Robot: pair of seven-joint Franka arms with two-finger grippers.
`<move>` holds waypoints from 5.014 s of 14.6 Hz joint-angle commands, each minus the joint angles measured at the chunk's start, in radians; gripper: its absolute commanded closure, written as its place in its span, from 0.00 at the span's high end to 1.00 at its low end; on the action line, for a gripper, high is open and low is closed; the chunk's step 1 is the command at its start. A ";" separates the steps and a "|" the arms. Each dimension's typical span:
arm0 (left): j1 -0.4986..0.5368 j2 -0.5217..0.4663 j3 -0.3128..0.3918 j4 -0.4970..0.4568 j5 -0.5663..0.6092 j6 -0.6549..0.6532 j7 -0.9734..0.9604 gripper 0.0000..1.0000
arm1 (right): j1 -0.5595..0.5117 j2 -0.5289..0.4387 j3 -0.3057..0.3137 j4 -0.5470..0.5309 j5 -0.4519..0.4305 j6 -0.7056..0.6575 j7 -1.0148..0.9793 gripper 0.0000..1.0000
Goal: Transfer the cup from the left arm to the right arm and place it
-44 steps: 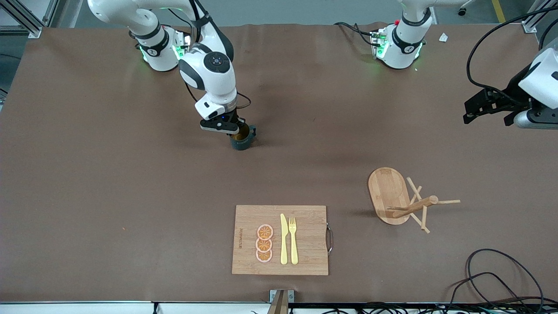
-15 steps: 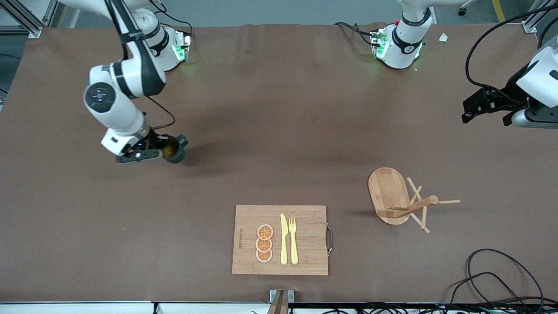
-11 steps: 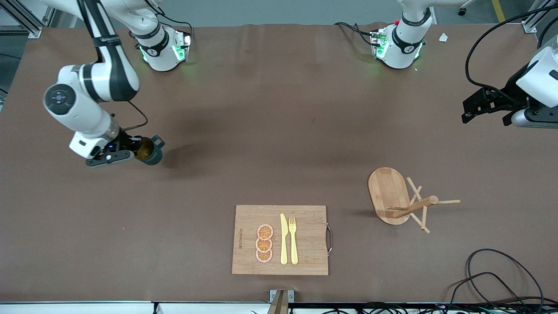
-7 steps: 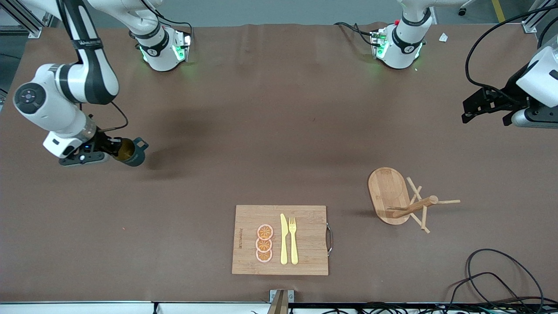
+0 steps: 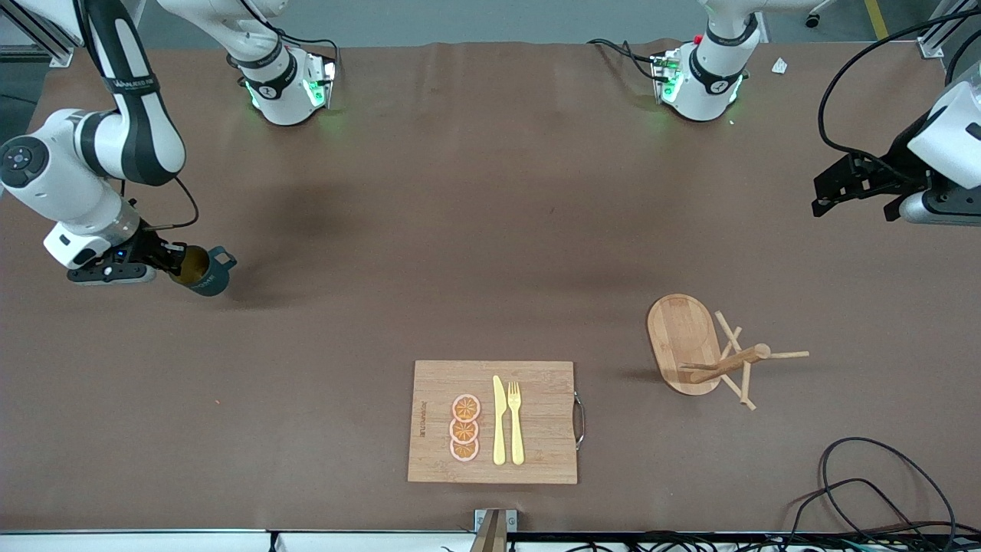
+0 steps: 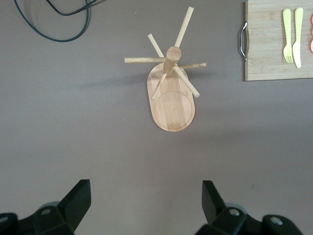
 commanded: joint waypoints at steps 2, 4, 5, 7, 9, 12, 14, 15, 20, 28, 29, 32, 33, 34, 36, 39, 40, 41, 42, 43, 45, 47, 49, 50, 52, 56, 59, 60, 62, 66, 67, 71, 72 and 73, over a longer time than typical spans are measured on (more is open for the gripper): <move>0.004 0.001 -0.006 0.015 0.014 -0.007 0.019 1.00 | -0.041 -0.028 0.018 -0.030 -0.009 0.023 -0.016 0.00; 0.004 0.001 -0.006 0.013 0.017 -0.005 0.019 1.00 | -0.043 -0.008 0.018 -0.030 -0.005 0.032 -0.014 0.00; 0.004 0.001 -0.006 0.013 0.020 -0.007 0.019 1.00 | -0.043 0.002 0.018 -0.030 -0.003 0.033 -0.014 0.00; 0.004 0.001 -0.006 0.013 0.020 -0.005 0.019 1.00 | -0.041 0.022 0.018 -0.028 -0.002 0.049 -0.014 0.00; 0.005 0.001 -0.006 0.015 0.020 -0.005 0.019 1.00 | -0.043 0.051 0.020 -0.028 -0.002 0.082 -0.014 0.00; 0.005 0.001 -0.006 0.015 0.020 -0.003 0.019 1.00 | -0.043 0.076 0.021 -0.027 0.002 0.089 -0.013 0.00; 0.005 0.001 -0.006 0.015 0.020 -0.003 0.019 1.00 | -0.043 0.081 0.024 -0.028 0.006 0.087 -0.011 0.00; 0.007 0.003 -0.006 0.015 0.020 0.001 0.019 1.00 | -0.043 0.081 0.026 -0.030 0.012 0.087 -0.013 0.00; 0.008 0.003 -0.006 0.015 0.020 0.003 0.020 1.00 | -0.034 0.091 0.030 -0.031 0.049 0.087 -0.016 0.00; 0.008 0.003 -0.006 0.015 0.020 0.003 0.020 1.00 | -0.011 0.136 0.032 -0.021 0.281 0.090 -0.198 0.00; 0.008 0.003 -0.006 0.013 0.020 0.003 0.019 1.00 | -0.009 0.136 0.032 -0.019 0.281 0.090 -0.200 0.00; 0.010 0.003 -0.006 0.013 0.020 0.003 0.020 1.00 | -0.006 0.142 0.032 -0.005 0.281 0.086 -0.200 0.09; 0.010 0.003 -0.006 0.015 0.020 0.003 0.020 1.00 | -0.006 0.147 0.032 0.004 0.281 0.080 -0.200 0.34; 0.010 0.003 -0.006 0.013 0.020 0.003 0.020 1.00 | -0.006 0.148 0.032 0.007 0.281 0.080 -0.201 0.50; 0.011 0.003 -0.006 0.013 0.020 0.003 0.020 1.00 | -0.006 0.150 0.032 0.007 0.281 0.081 -0.208 0.60; 0.013 0.004 -0.006 0.013 0.020 0.003 0.020 1.00 | -0.008 0.148 0.032 0.009 0.281 0.080 -0.208 0.73; 0.013 0.004 -0.006 0.013 0.020 0.003 0.020 1.00 | -0.009 0.148 0.032 0.009 0.281 0.076 -0.206 0.82; 0.013 0.004 -0.006 0.013 0.020 0.003 0.020 1.00 | -0.011 0.148 0.032 0.013 0.281 0.067 -0.204 0.89; 0.013 0.004 -0.006 0.013 0.020 0.003 0.020 1.00 | -0.015 0.147 0.032 0.036 0.284 0.026 -0.203 0.92; 0.013 0.004 -0.006 0.013 0.020 0.003 0.022 1.00 | -0.020 0.145 0.030 0.073 0.296 -0.036 -0.201 0.96; 0.013 0.004 -0.006 0.015 0.020 0.003 0.020 1.00 | -0.026 0.140 0.027 0.134 0.325 -0.179 -0.194 0.99; 0.013 0.004 -0.006 0.015 0.018 0.003 0.022 1.00 | -0.024 0.104 0.024 0.156 0.324 -0.238 -0.163 0.99; 0.014 0.004 -0.006 0.013 0.018 0.003 0.022 1.00 | -0.024 0.065 0.023 0.174 0.321 -0.243 -0.151 1.00; 0.013 0.004 -0.006 0.013 0.018 0.003 0.022 1.00 | -0.024 0.050 0.023 0.192 0.316 -0.250 -0.149 1.00; 0.014 0.004 -0.006 0.013 0.018 0.003 0.022 1.00 | -0.024 0.032 0.021 0.263 0.302 -0.316 -0.128 1.00; 0.016 0.004 -0.004 0.013 0.018 0.003 0.022 1.00 | 0.003 0.033 0.032 0.563 0.174 -0.634 0.099 1.00; 0.019 0.006 -0.004 0.013 0.018 0.003 0.023 1.00 | 0.067 0.032 0.030 0.740 0.129 -0.836 0.191 1.00; 0.019 0.006 -0.004 0.013 0.018 0.003 0.023 1.00 | 0.078 0.015 0.030 0.749 0.121 -0.880 0.203 1.00; 0.019 0.006 -0.004 0.013 0.018 0.003 0.023 1.00 | 0.080 -0.033 0.035 0.737 0.110 -0.893 0.216 1.00; 0.019 0.006 -0.004 0.013 0.017 0.003 0.023 1.00 | 0.094 -0.100 0.038 0.737 0.109 -0.976 0.227 1.00; 0.020 0.006 -0.004 0.013 0.017 0.003 0.023 1.00 | 0.095 -0.116 0.038 0.737 0.109 -0.997 0.228 1.00; 0.020 0.010 -0.003 0.015 0.017 0.003 0.023 1.00 | 0.097 -0.191 0.090 0.685 0.092 -1.014 0.279 1.00; 0.020 0.012 -0.003 0.015 0.008 0.003 0.020 1.00 | 0.098 -0.209 0.101 0.668 0.091 -1.014 0.294 1.00; 0.020 0.013 -0.003 0.015 0.008 0.003 0.022 1.00 | 0.098 -0.220 0.108 0.667 0.087 -1.017 0.302 1.00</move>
